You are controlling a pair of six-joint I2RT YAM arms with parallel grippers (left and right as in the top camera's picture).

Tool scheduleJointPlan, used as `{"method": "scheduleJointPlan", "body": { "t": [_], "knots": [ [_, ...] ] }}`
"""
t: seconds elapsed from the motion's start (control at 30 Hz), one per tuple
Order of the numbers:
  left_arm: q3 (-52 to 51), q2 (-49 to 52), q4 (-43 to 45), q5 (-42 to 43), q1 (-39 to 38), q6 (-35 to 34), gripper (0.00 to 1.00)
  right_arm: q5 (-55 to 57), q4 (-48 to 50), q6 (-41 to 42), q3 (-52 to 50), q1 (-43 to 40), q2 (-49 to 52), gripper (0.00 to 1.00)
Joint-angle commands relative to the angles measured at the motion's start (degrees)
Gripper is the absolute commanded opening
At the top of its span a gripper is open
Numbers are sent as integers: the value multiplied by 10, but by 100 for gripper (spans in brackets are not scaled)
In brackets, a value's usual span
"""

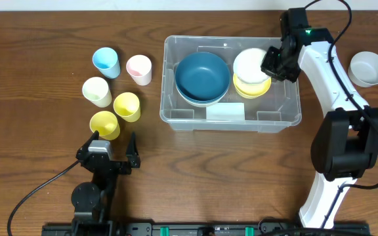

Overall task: Pack container
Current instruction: 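Carry the white bowl left and lower it onto the yellow bowl, then move the right gripper right and grasp the grey bowl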

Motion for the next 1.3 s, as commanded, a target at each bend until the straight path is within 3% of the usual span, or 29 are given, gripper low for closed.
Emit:
{"method": "scheduleJointPlan", "body": {
  "t": [0.0,0.03,0.13,0.37,0.6,0.67,0.83,1.03,1.27],
  "knots": [
    [-9,-3,-20,10,3,9,98,-7,0,-8,-1,4,7,43],
    [-9,-3,-20,10,3,9,98,-7,0,-8,-1,4,7,54],
    [-9,-3,-20,10,3,9,98,-7,1,-8,-1,4,7,69],
    [-9,-3,-20,10,3,9,98,-43,14,-59,21,4,0,73],
    [-9,-3,-20,10,3,9,98,-55,-54,-92,181,-11,-35,85],
    [-9,-3,-20,10,3,9,98,-23,-93,-98,239,-29,-44,92],
    [-9,-3,-20,10,3,9,98,109,-181,-97,334,-118,-56,98],
    [-9,-3,-20,10,3,9,98,113,-194,-150,314,-261,-40,99],
    [-9,-3,-20,10,3,9,98,-10,-140,-275,247,-357,19,99]
  ]
}}
